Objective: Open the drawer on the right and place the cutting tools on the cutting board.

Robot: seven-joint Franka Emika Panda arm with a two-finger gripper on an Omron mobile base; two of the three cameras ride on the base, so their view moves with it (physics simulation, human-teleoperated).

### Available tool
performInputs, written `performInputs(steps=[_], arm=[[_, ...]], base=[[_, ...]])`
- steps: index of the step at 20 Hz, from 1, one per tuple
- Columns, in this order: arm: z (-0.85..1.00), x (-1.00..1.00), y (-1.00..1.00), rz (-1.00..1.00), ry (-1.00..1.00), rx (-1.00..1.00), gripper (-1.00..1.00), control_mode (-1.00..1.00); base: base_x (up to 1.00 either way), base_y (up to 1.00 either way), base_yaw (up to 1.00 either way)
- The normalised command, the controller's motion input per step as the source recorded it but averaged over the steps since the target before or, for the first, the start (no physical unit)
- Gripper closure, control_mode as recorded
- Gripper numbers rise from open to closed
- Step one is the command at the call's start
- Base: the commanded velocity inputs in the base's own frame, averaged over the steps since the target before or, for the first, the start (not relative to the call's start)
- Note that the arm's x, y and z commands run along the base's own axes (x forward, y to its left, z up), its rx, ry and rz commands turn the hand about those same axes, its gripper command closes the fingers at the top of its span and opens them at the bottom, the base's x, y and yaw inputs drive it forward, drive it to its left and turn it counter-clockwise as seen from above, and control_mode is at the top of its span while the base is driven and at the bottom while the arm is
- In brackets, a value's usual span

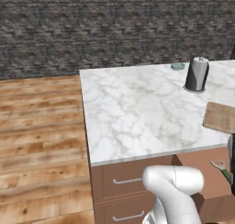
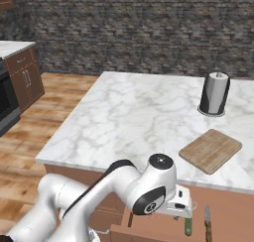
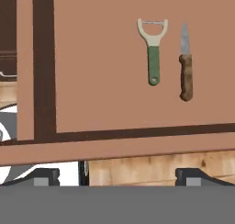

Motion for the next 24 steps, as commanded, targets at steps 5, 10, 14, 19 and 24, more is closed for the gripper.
performInputs(steps=[5,10,14,19,24], arm=[[-0.28,0.51,-0.33,0.05,-0.07,0.01,-1.0,-1.0],[-0.14,0.52,-0.27,0.05,-0.03,0.0,-1.0,-1.0],[-0.06,0.36,-0.06,0.0,0.01,0.0,-1.0,-1.0],[-0.22,0.11,0.0,0.0,0.03,0.0,-1.0,-1.0],[-0.46,0.0,0.0,0.0,0.02,0.0,-1.0,-1.0]], base=[[0.0,0.0,0.0],[0.0,0.0,0.0],[0.0,0.0,0.0],[0.0,0.0,0.0],[0.0,0.0,0.0]])
